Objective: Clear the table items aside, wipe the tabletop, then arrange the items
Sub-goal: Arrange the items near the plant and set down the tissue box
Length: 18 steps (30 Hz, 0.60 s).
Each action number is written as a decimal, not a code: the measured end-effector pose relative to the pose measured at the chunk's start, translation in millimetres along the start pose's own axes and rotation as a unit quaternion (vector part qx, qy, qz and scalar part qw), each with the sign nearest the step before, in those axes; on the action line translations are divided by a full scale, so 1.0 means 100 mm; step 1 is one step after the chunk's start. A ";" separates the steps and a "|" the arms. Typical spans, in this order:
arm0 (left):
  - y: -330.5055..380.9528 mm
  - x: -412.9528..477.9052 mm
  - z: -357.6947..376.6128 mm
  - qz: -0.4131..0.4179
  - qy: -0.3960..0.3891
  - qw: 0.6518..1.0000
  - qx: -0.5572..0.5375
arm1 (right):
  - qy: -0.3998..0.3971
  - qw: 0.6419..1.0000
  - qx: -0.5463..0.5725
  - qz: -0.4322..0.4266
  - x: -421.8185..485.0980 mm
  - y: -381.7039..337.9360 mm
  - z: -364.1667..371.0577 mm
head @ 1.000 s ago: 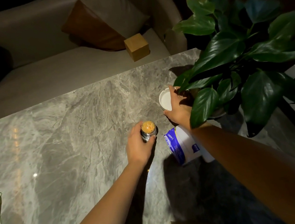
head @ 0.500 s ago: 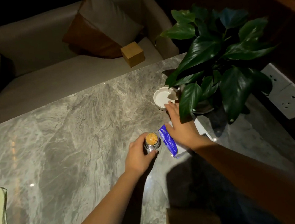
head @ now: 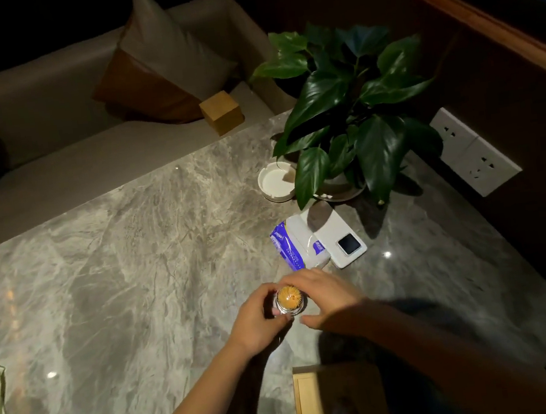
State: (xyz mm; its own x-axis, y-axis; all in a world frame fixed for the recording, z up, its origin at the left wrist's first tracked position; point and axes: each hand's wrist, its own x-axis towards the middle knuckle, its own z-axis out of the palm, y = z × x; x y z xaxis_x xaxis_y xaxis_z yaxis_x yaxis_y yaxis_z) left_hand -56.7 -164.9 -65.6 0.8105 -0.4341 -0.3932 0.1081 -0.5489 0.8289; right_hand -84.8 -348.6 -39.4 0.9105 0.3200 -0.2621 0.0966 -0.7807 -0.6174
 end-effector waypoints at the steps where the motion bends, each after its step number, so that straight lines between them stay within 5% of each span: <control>1: 0.02 0.01 0.03 -0.006 -0.007 1.000 -0.011 | -0.005 1.000 0.020 0.014 -0.04 0.04 0.03; 11: 0.31 0.18 0.43 -0.025 -0.147 0.989 -0.023 | 0.069 0.983 0.094 0.145 -0.45 0.38 0.14; 18: 0.44 0.27 0.73 -0.018 -0.161 0.984 -0.074 | 0.175 0.952 0.155 0.197 -0.75 0.59 0.20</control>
State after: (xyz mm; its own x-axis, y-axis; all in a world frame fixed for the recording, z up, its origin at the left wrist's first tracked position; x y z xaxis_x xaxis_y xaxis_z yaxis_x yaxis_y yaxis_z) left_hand -71.6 -252.6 -69.1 0.5828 -0.6333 -0.5092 0.2352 -0.4683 0.8517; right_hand -155.6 -408.2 -71.3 0.9350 -0.2066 -0.2883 -0.3541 -0.5903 -0.7254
